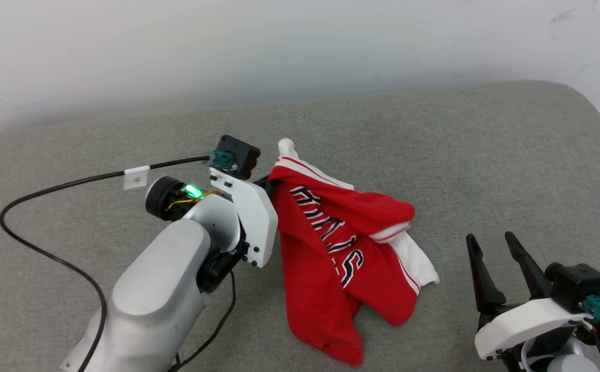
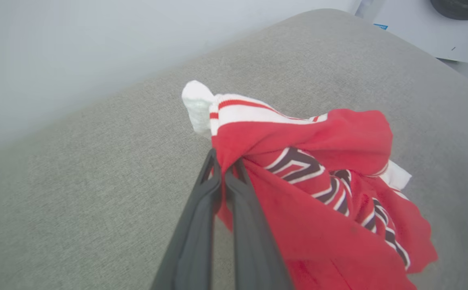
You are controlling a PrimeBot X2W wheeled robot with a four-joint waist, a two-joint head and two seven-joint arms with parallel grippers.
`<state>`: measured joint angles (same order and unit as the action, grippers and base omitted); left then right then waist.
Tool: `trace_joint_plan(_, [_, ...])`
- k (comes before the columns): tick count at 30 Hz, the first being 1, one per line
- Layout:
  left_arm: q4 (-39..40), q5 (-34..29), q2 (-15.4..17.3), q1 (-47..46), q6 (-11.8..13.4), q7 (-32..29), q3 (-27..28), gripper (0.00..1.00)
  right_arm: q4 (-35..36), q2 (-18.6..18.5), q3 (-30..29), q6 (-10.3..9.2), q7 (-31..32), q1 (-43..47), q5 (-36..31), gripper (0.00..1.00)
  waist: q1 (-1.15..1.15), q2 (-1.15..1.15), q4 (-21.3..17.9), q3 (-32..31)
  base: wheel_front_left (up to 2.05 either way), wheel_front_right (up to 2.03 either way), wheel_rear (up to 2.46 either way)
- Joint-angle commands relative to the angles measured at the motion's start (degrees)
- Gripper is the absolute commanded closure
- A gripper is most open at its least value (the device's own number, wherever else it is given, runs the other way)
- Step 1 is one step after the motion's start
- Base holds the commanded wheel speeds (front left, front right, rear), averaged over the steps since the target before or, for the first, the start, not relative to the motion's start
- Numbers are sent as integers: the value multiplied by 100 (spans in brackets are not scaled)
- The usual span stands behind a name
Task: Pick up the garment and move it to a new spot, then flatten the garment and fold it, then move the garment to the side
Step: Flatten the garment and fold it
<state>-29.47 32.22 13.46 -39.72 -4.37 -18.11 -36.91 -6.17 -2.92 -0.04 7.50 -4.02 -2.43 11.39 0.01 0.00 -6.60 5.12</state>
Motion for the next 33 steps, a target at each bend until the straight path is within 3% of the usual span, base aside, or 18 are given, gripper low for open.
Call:
trace_joint_plan(1, [141, -25, 128, 157, 109, 198, 104, 100, -17, 5, 8, -2, 4, -58, -34, 0, -1, 0, 133, -88, 0, 0, 0])
trace_joint_plan(3, [336, 28, 253, 359, 235, 337, 221, 100, 1, 4, -12, -2, 16, -49, -48, 0, -1, 0, 222, -121, 0, 0, 0])
trace_joint_plan(5, [679, 106, 533, 773, 530, 536, 476, 100, 32, 5, -31, -2, 25, -23, -60, 0, -1, 0, 351, -161, 0, 0, 0])
trace_joint_plan(10, [1215, 397, 871, 1960, 1106, 669, 880, 100, 81, 4, -70, -2, 82, 69, -101, 0, -1, 0, 530, -214, 0, 0, 0])
trace_joint_plan(15, [1487, 766, 878, 3216, 1505, 582, 987, 100, 135, 5, -147, -2, 148, 158, -145, 0, -1, 0, 678, -295, 0, 0, 0])
trace_joint_plan(19, [1522, 1044, 703, 3877, 1601, 473, 912, 100, 181, 5, -166, -2, 230, 238, -202, 0, -1, 0, 753, -422, 0, 0, 0])
trace_joint_plan(20, [1529, 1086, 657, 3985, 1609, 478, 889, 69, 201, 5, -173, -2, 251, 251, -208, 0, -1, 0, 764, -452, 0, 0, 0])
trace_joint_plan(21, [1552, 1081, 633, 4063, 1636, 509, 867, 1, 229, 5, -182, -2, 270, 261, -224, 0, -1, 0, 771, -482, 0, 0, 0])
trace_joint_plan(33, [2217, 428, 815, 3766, 1847, 2023, 1269, 0, 482, 5, -372, -2, 460, 447, -328, 0, -1, 0, 775, -643, 0, 0, 0])
